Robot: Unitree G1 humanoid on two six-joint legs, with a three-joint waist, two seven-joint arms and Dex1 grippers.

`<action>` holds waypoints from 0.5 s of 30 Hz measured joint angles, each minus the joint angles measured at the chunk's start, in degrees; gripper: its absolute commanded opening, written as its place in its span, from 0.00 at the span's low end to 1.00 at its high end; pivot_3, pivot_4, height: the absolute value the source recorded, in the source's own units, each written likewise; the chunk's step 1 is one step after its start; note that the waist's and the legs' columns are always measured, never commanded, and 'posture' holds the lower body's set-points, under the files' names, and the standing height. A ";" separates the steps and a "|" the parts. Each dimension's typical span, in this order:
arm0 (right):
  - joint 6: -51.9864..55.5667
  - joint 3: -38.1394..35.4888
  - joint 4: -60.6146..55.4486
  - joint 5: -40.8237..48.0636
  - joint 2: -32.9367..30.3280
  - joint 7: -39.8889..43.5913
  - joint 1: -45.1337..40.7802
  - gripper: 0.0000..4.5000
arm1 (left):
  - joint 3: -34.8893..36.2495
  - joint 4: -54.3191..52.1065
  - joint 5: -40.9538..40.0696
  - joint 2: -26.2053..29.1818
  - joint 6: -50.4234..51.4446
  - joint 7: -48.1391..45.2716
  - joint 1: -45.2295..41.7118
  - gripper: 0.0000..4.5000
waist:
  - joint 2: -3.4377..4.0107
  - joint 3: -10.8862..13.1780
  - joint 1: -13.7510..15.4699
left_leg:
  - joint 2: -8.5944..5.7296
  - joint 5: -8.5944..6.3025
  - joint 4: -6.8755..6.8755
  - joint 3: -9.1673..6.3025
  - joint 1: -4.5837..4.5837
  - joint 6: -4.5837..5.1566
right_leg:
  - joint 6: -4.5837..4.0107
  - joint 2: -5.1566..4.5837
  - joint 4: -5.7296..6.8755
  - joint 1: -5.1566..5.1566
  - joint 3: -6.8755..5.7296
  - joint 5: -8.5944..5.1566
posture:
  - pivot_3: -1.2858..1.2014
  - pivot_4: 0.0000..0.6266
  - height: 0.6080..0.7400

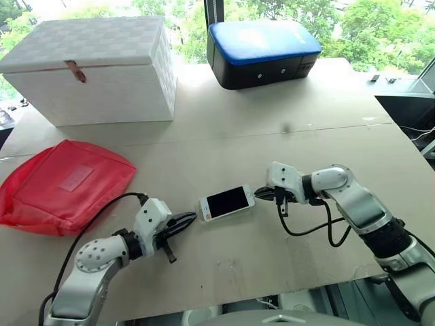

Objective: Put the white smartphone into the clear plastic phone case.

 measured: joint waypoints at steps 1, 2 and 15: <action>0.00 0.22 0.00 -0.01 0.09 0.01 0.00 0.00 | -0.06 0.00 0.02 0.00 0.22 0.01 -0.21 0.03 | 0.00 0.00 0.02 | 0.00 0.00 0.00 0.00 0.00 0.00 | 0.00 0.02 0.00 0.00 0.00 0.00 | 0.52 0.24 0.96; 0.00 0.44 0.03 -0.05 0.17 0.04 -0.01 0.00 | -0.15 0.00 0.03 0.00 0.38 0.04 -0.39 0.03 | 0.00 0.00 0.02 | 0.00 0.00 0.00 0.00 -0.01 0.00 | 0.00 0.03 0.00 0.00 0.00 0.00 | 0.52 0.24 0.96; -1.90 2.21 0.45 -0.93 0.19 2.78 -2.52 0.00 | -0.40 0.00 0.45 0.00 0.64 0.29 -0.79 0.03 | 0.00 0.00 -0.02 | 0.01 0.00 0.02 0.00 0.01 0.00 | 0.01 0.08 0.02 0.01 0.00 0.01 | 0.52 0.24 0.96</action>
